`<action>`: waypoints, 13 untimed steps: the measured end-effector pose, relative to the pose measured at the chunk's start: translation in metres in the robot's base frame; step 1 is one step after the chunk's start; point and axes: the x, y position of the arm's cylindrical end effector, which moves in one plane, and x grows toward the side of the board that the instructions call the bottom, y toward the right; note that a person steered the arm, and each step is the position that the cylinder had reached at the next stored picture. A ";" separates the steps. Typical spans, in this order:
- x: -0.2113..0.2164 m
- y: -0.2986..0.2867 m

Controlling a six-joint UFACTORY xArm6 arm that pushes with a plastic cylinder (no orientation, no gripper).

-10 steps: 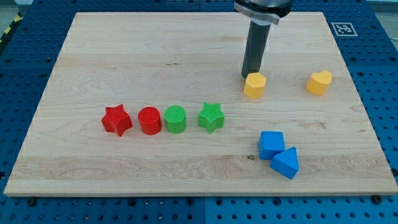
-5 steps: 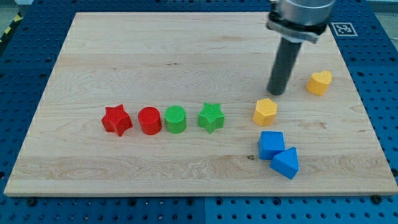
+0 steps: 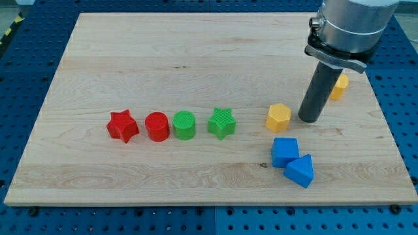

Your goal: Push the hexagon right beside the green star

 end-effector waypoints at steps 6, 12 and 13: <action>0.007 -0.027; -0.123 0.001; -0.122 0.068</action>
